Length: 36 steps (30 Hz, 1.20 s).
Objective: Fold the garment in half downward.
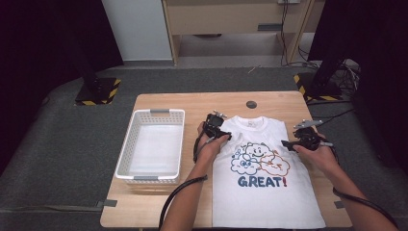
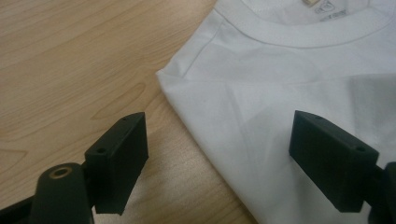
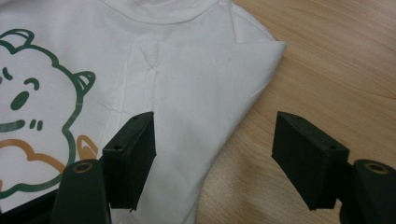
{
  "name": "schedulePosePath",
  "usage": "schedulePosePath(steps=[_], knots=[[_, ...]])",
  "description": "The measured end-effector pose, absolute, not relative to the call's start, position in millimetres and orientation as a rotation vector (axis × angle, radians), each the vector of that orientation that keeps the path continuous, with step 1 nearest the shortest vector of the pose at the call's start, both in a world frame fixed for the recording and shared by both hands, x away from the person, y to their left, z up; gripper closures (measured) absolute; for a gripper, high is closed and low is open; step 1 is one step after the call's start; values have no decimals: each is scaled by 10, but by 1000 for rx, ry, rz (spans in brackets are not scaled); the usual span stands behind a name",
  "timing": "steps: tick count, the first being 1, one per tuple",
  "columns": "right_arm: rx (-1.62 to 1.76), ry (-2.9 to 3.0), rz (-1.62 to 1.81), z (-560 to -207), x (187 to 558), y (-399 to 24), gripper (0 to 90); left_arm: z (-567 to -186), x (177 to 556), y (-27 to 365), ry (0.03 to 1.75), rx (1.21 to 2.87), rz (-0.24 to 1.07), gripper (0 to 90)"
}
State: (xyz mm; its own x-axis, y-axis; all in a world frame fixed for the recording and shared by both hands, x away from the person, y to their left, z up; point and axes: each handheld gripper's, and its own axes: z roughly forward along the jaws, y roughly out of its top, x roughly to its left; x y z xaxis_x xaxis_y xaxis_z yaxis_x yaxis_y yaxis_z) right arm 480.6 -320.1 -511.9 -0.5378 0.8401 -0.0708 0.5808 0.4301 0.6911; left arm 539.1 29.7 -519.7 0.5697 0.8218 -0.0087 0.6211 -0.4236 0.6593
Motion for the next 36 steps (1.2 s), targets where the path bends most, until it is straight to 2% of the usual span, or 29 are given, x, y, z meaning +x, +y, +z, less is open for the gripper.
schedulePosePath(steps=[11, 22, 29, 32, 36], knots=[[1228, 2279, 864, -5167, 4793, -3261, 318, -5208, 5510, 285, 1151, 2187, 459, 206], [1225, 2273, 875, -5155, 4860, -3248, 333, -5259, 5552, 305, 1139, 2194, 413, 211], [1228, 2273, 868, -5146, 4898, -3234, 347, -5248, 5496, 285, 1101, 2197, 404, 320], [1240, 2252, 876, -5125, 4966, -3270, 390, -5240, 5478, 271, 1088, 2201, 402, 387], [1264, 2227, 884, -5090, 5123, -3316, 422, -5235, 5470, 263, 1078, 2205, 396, 431]])
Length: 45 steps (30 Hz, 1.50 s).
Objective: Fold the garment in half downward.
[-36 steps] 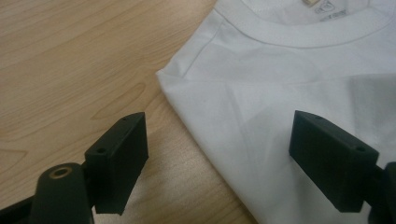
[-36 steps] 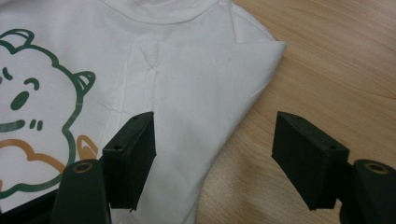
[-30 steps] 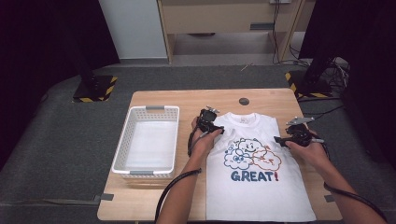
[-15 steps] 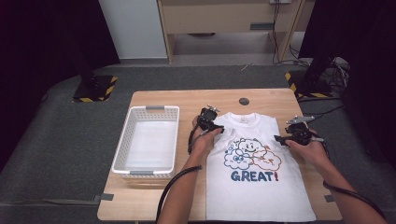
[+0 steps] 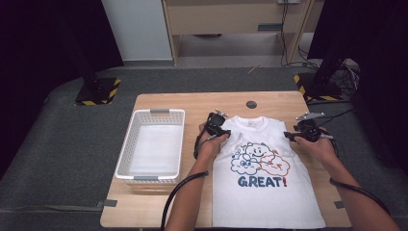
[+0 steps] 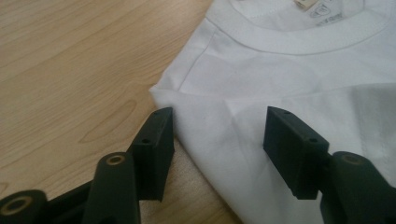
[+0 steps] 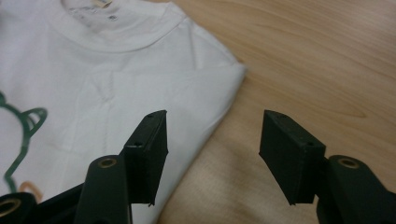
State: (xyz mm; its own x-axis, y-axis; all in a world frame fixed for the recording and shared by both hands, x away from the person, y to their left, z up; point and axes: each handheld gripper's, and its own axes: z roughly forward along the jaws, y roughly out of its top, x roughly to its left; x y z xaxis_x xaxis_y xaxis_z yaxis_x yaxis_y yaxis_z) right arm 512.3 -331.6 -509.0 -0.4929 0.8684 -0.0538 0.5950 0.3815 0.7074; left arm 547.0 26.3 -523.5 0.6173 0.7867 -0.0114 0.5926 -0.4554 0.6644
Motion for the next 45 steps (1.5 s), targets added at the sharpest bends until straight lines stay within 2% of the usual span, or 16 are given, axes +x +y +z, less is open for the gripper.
schedulePosePath(steps=[6, 15, 18, 28, 38, 45], knots=[[1292, 2225, 873, -5111, 5349, -3274, 414, -5230, 5455, 250, 1059, 2209, 389, 500], [1282, 2301, 798, -5206, 5557, -3142, 427, -5226, 5441, 237, 1063, 2209, 388, 536], [1306, 2310, 840, -5220, 5577, -3161, 479, -5228, 5433, 236, 1064, 2204, 390, 545], [1315, 2335, 972, -5244, 5508, -3178, 823, -5219, 5402, 206, 1057, 2206, 372, 663], [1350, 2278, 1003, -5186, 5430, -3188, 858, -5209, 5359, 160, 1083, 2198, 374, 819], [1324, 2265, 1015, -5077, 5357, -3172, 858, -5161, 5295, 192, 1095, 2171, 395, 836]])
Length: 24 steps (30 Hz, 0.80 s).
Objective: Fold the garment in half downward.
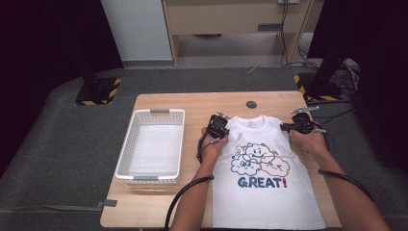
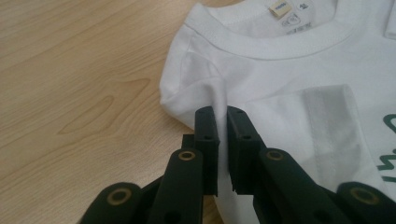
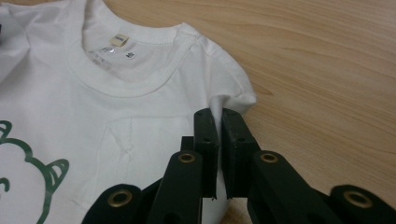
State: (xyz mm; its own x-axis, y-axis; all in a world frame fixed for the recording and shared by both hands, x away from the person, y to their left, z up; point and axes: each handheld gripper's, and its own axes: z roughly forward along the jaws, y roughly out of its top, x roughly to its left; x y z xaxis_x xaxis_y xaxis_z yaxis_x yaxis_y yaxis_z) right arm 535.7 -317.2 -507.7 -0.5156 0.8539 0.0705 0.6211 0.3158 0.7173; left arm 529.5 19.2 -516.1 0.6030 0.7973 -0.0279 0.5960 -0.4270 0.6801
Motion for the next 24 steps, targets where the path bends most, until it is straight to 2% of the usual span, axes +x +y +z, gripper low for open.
schedulePosePath(steps=[24], knots=[[1206, 2242, 1001, -4468, 4982, -3017, 861, -4699, 4945, 313, 1056, 2110, 481, 844]])
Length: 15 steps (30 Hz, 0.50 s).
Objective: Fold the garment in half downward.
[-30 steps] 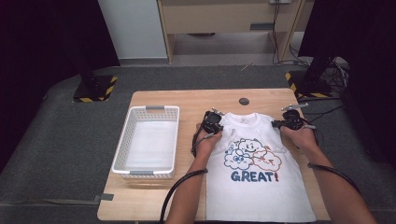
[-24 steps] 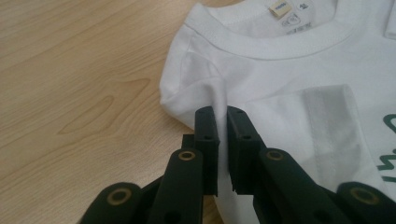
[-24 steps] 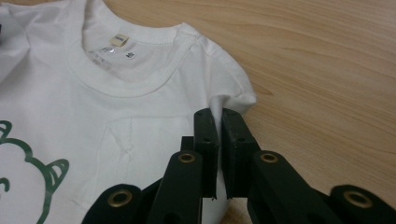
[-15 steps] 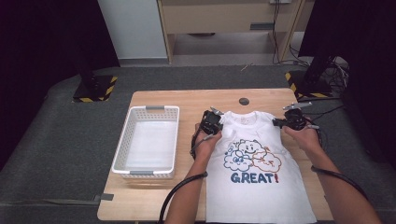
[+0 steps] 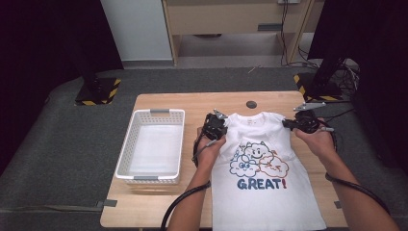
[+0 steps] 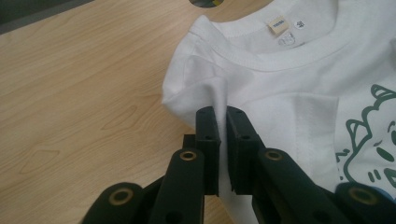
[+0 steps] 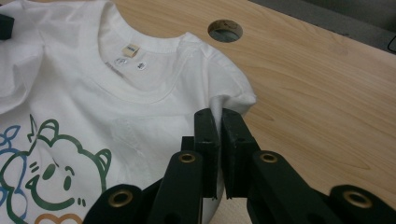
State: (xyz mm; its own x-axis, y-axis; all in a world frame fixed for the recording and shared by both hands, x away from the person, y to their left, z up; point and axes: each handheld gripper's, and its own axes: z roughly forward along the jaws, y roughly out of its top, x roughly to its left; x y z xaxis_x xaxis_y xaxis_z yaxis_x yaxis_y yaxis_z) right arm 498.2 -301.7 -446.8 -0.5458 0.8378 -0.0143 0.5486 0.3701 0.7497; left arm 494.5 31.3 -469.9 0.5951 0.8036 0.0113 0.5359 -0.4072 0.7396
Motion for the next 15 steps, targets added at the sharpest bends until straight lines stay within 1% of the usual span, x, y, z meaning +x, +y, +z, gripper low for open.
schedulePosePath(steps=[8, 15], knots=[[1180, 2221, 1010, -4254, 4982, -3008, 861, -4512, 4960, 348, 1046, 2092, 514, 845], [1168, 2211, 1011, -4152, 4987, -2995, 861, -4434, 4970, 340, 1039, 2088, 523, 845]])
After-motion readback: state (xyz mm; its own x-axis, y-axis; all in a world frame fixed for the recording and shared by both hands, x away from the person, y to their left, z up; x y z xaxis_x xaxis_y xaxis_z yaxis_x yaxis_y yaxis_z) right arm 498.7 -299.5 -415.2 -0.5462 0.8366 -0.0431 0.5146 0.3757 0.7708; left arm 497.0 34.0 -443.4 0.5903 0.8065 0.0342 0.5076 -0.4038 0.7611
